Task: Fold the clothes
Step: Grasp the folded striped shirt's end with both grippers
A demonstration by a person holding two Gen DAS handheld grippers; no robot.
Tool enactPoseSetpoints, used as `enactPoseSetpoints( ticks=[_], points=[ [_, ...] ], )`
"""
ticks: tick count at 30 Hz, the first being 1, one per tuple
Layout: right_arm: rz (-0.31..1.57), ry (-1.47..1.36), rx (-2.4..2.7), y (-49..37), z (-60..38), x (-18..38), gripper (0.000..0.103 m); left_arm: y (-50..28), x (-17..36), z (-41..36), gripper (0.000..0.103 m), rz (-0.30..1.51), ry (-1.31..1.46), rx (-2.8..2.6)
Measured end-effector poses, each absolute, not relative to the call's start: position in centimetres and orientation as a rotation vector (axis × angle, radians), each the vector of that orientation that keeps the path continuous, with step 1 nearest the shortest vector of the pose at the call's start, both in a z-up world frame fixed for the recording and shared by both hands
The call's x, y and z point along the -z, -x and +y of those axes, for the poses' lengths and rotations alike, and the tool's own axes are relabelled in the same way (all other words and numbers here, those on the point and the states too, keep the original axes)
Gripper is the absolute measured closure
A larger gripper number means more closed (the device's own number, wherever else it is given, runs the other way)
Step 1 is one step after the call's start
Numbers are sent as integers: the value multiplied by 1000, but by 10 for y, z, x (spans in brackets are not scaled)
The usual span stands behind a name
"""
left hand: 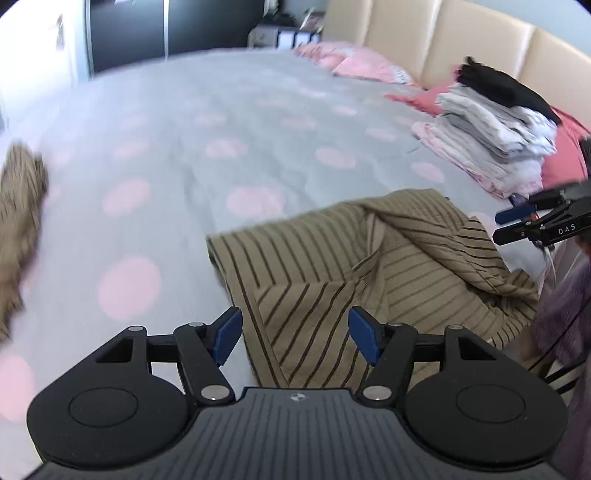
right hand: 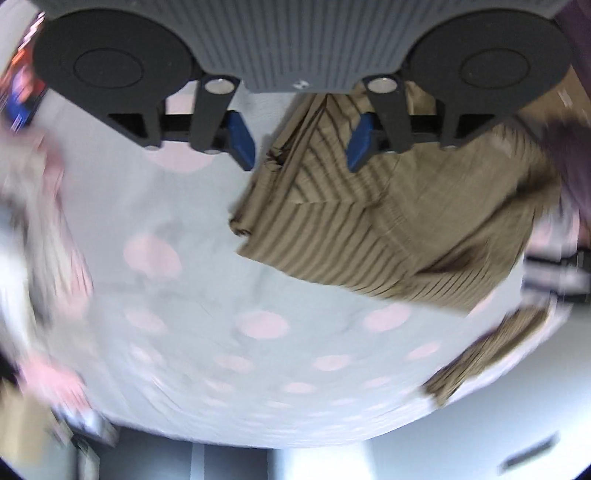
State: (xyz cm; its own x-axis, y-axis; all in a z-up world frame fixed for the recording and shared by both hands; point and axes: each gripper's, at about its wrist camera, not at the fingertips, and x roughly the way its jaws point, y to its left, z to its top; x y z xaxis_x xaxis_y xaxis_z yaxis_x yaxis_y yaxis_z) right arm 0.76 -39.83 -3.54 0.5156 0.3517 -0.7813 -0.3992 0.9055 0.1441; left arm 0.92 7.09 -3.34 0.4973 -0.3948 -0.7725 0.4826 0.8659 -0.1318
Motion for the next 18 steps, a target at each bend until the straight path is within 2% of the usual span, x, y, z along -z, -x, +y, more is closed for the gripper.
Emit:
enactPoseSetpoints(
  ticks=[8, 18],
  points=[
    [1049, -241, -347, -29, -418, 71, 43, -35, 71, 85, 41, 1056, 56, 502],
    [1042, -226, -384, -33, -409, 89, 35, -46, 93, 84, 35, 1089, 97, 529]
  ],
)
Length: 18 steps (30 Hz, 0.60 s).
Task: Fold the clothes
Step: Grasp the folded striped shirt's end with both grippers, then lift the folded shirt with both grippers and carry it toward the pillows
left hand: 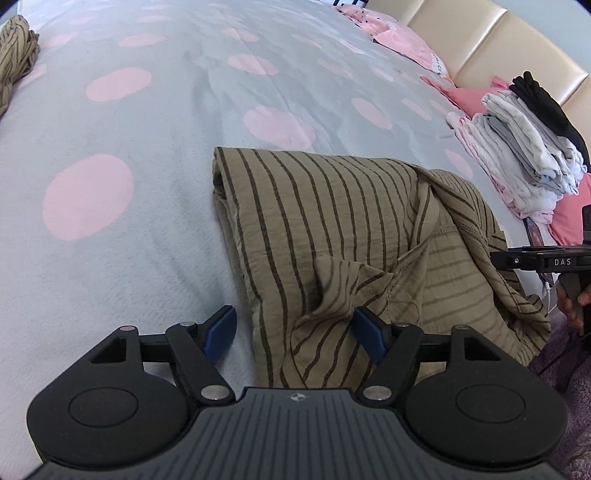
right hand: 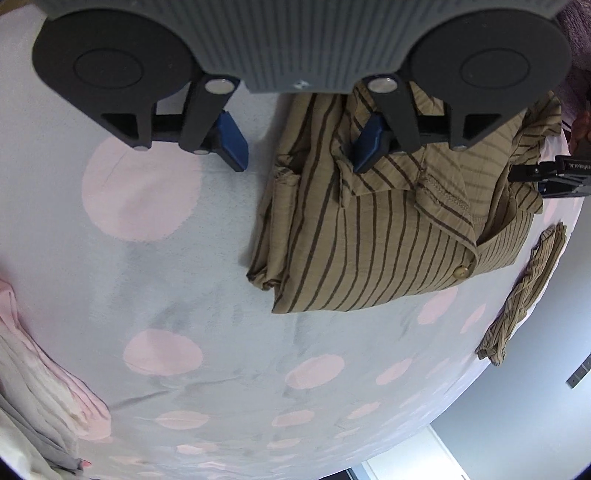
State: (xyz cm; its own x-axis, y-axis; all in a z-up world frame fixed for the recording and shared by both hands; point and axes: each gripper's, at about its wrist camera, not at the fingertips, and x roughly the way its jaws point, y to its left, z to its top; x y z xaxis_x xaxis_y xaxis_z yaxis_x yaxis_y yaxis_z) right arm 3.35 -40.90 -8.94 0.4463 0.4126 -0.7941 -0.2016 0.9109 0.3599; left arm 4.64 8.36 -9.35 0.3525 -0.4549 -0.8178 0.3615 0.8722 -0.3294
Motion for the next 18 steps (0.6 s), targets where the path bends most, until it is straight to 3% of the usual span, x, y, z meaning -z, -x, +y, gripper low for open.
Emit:
enactPoseSetpoints(
  ticks=[7, 10, 16, 18],
  points=[
    [1021, -185, -410, -35, -400, 94, 35, -43, 97, 79, 34, 1046, 76, 553],
    [1000, -164, -424, -34, -395, 95, 36, -39, 97, 75, 40, 1020, 49, 564],
    [965, -139, -485, -31, -388, 97, 52, -38, 96, 72, 56, 993, 68, 596],
    [965, -150, -504, -32, -388, 97, 61, -38, 95, 72, 61, 991, 75, 601]
  ],
)
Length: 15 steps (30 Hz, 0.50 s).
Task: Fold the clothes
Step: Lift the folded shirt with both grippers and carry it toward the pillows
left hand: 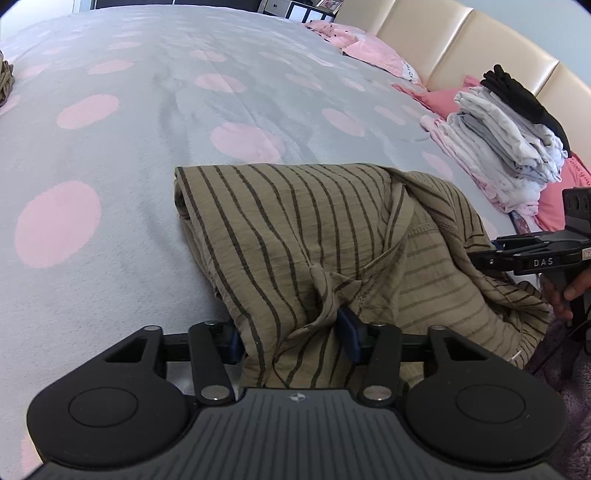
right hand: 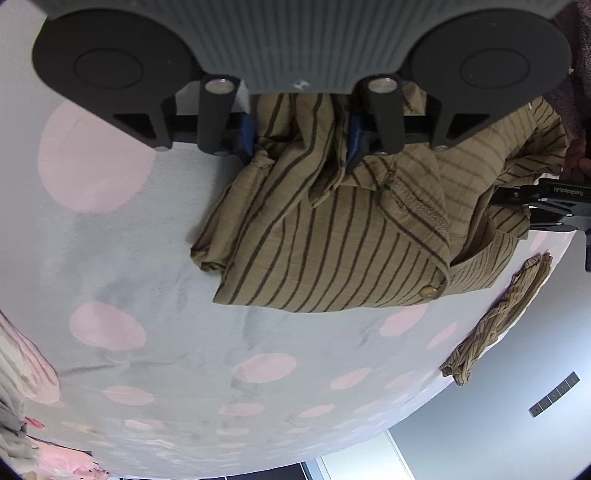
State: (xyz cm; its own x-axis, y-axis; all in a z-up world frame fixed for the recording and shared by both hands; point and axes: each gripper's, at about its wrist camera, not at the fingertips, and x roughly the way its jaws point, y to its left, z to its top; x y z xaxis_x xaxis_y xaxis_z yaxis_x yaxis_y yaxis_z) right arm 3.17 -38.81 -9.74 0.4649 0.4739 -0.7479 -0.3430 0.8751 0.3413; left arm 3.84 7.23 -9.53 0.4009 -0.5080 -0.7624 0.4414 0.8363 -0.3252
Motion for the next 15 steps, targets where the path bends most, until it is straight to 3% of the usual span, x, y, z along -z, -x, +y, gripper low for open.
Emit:
enactPoseSetpoints(
  ticks=[3, 8, 15],
  points=[
    [968, -185, -526, -31, -388, 98, 80, -38, 93, 73, 72, 983, 89, 610],
    [958, -225, -532, -29, -391, 96, 86, -36, 88, 77, 90, 968, 128, 628],
    [921, -258, -540, -27, -398, 86, 89, -30, 73, 80, 94, 913, 136, 649]
  ],
)
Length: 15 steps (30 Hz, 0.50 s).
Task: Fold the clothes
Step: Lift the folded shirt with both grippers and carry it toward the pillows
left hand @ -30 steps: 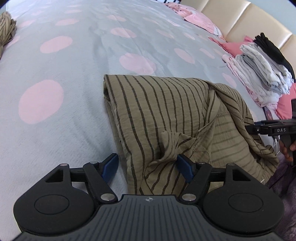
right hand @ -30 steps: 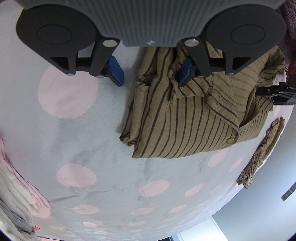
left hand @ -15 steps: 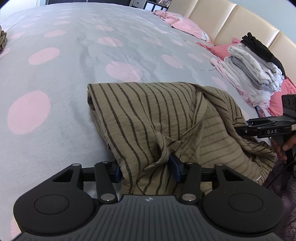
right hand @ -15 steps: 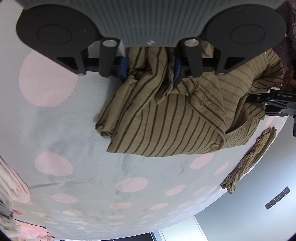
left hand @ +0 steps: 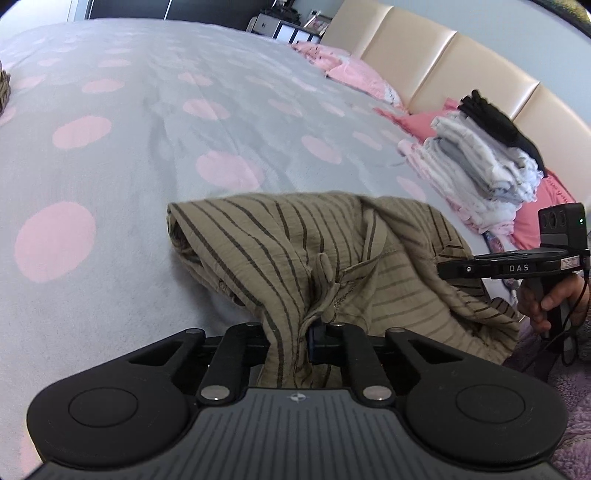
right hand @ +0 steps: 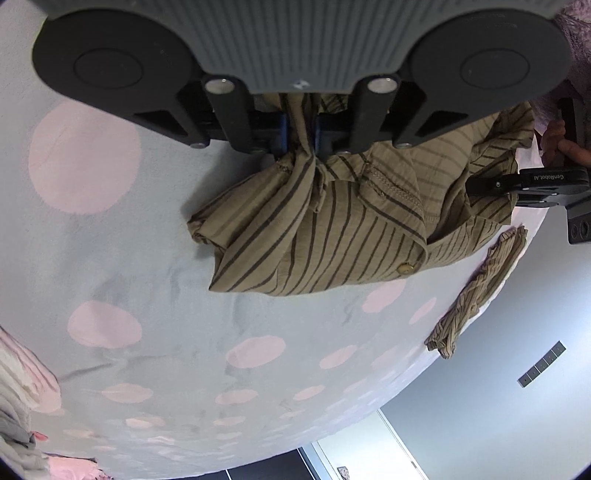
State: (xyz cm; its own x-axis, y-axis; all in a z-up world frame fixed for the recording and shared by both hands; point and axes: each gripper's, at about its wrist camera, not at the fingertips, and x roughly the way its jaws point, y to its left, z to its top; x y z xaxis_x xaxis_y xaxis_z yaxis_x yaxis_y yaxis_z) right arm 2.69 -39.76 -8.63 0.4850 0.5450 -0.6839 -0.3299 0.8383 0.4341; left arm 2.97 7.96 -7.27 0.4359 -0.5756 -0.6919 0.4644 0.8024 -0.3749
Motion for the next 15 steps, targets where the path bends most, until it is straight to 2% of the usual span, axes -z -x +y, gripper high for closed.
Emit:
enactPoseSetpoints(
  ticks=[15],
  points=[
    [707, -254, -559, -5, -414, 29, 90, -11, 8, 66, 94, 712, 91, 683]
  ],
)
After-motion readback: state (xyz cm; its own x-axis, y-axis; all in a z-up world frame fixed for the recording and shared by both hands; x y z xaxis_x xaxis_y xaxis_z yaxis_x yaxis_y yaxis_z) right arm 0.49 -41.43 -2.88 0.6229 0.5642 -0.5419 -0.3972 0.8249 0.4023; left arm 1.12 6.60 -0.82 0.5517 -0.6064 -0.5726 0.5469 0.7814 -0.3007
